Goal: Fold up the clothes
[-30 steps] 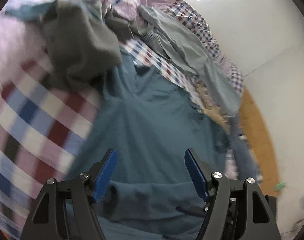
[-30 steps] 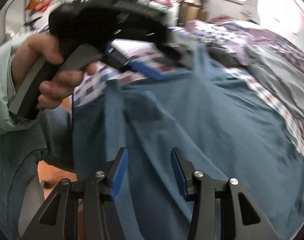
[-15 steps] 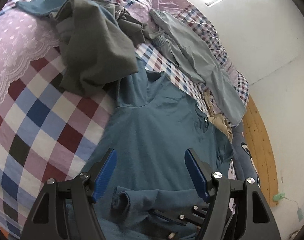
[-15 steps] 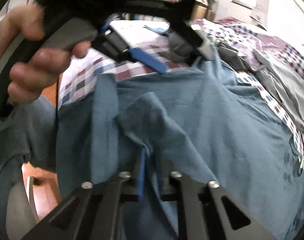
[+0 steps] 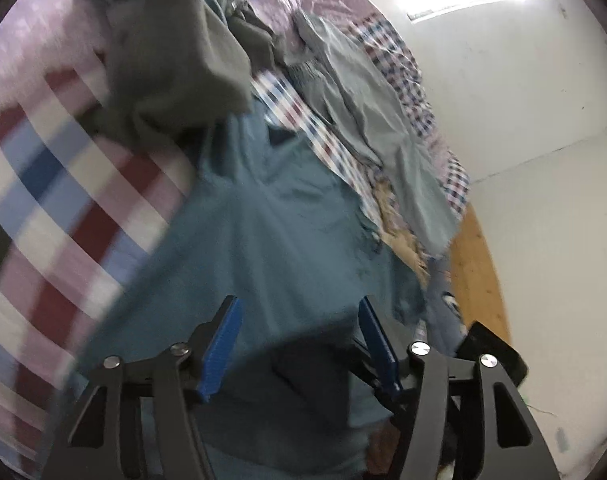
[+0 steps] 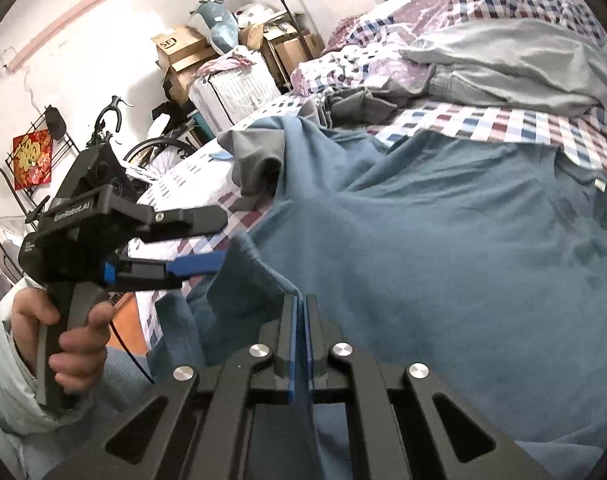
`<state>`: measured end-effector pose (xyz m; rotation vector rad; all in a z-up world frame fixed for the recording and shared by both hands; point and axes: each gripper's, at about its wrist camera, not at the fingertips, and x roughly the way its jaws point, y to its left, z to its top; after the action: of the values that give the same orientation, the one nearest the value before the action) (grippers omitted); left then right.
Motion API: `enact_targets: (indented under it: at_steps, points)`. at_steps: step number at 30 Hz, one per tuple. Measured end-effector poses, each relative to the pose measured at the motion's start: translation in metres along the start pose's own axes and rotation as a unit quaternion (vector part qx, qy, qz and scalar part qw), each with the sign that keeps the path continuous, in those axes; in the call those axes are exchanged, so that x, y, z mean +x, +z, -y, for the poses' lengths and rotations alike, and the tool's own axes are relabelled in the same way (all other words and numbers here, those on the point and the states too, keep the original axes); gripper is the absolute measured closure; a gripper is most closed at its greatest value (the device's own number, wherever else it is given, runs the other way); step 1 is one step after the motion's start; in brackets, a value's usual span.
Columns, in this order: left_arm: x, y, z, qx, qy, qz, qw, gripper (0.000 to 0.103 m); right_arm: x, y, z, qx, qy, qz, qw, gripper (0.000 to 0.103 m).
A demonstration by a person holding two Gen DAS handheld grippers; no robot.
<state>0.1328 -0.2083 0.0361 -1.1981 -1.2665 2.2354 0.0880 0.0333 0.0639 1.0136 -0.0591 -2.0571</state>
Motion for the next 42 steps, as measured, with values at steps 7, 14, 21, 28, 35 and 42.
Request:
enact_targets:
  at_steps: [7, 14, 21, 28, 35, 42]
  points:
    - [-0.026, -0.002, 0.014, -0.005, -0.061, 0.037, 0.9975, 0.040, -0.013, 0.004, 0.001, 0.004, -0.016, 0.034, 0.999, 0.101]
    - [-0.022, -0.013, 0.015, -0.025, -0.093, -0.013, 0.9952, 0.030, -0.009, 0.001, -0.003, -0.009, 0.012, 0.010, 1.000, 0.101]
    - [-0.013, -0.016, 0.000, -0.047, -0.052, -0.009, 0.9975, 0.030, 0.016, -0.006, 0.031, 0.060, 0.010, -0.039, 0.997, 0.085]
    - [-0.008, -0.019, 0.000, -0.037, -0.047, -0.013, 0.9981, 0.030, 0.033, -0.005, 0.051, 0.110, 0.062, -0.054, 0.991, 0.062]
    - [-0.005, -0.021, -0.004, -0.048, -0.051, -0.030, 0.9971, 0.030, 0.054, 0.000, 0.023, 0.057, 0.067, -0.067, 0.994, 0.072]
    - [-0.004, -0.026, -0.019, -0.091, -0.049, -0.059, 0.9929, 0.030, 0.027, -0.008, -0.034, -0.096, 0.056, -0.036, 0.993, 0.097]
